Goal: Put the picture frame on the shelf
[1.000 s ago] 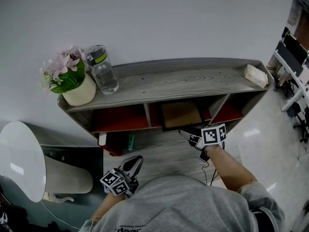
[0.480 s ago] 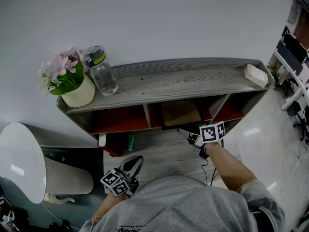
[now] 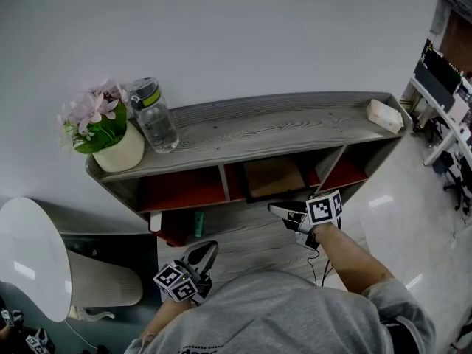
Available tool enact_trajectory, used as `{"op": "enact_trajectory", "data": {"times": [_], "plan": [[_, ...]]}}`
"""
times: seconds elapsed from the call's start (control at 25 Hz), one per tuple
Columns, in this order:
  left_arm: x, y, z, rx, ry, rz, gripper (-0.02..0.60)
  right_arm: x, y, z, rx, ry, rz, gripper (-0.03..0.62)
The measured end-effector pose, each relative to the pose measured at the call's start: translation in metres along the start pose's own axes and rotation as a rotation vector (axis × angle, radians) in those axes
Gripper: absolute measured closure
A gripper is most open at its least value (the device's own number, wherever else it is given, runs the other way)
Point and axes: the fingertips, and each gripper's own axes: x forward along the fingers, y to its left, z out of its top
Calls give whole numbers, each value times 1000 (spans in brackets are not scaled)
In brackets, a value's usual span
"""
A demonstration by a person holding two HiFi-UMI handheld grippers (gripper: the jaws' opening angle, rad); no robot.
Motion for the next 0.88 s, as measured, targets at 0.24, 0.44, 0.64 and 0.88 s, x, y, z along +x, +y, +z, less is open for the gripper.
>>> {"op": "enact_trajectory", "data": {"times": [0.24,0.44,0.64,0.88], "plan": [[5,5,-3,6,15,-56,571,-1,21,-49,8,6,111,583],[12,8,-9,-14,31,-112,571,1,18,-109,129,14,119,583],[26,3,-13,-18,44,-142,571,-8,6,-143,162,-2,72,586],[49,-12,-21,43,72,-71,571,-40,-22,-129,-38,-61,-3,586]]}}
